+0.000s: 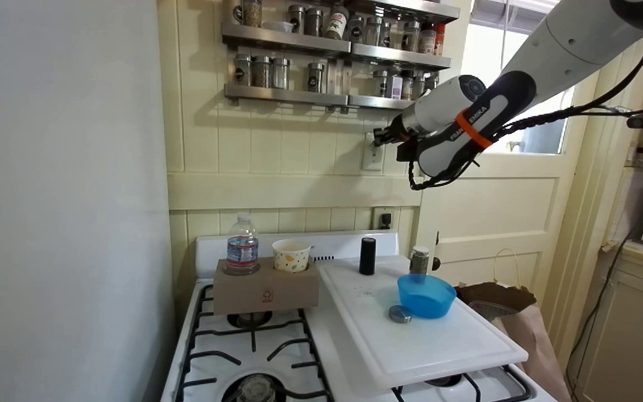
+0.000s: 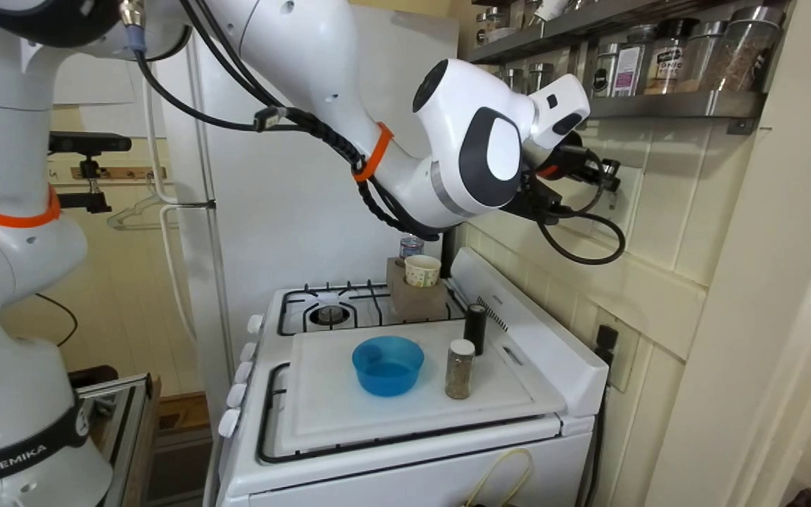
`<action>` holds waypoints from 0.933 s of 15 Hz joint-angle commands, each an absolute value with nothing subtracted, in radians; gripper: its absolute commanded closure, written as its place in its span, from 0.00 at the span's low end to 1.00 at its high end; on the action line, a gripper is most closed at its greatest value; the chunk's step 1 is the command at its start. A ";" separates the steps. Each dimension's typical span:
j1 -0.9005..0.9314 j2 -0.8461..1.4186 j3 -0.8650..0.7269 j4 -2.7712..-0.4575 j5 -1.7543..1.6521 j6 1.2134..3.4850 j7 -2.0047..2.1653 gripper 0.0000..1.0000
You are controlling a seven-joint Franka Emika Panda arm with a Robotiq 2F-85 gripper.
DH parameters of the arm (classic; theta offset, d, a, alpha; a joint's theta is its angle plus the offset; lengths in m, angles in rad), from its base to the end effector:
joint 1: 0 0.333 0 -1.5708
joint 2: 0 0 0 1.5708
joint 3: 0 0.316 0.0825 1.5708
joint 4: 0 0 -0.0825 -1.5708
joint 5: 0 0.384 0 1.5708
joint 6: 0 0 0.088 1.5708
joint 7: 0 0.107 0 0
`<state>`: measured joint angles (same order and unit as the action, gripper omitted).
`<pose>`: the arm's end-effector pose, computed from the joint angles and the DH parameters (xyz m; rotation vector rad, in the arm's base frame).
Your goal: Push the button of the switch down
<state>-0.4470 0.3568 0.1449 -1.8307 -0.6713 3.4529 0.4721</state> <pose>0.6502 -0.1407 0.4824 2.5099 -0.0479 1.7543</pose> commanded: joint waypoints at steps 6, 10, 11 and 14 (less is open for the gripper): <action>-0.456 0.368 0.162 -1.833 -0.675 3.409 0.482 1.00; -0.477 0.362 0.191 -1.853 -0.679 3.327 0.500 1.00; -0.482 0.362 0.200 -1.860 -0.675 3.292 0.499 1.00; -0.494 0.355 0.219 -1.856 -0.672 3.282 0.496 1.00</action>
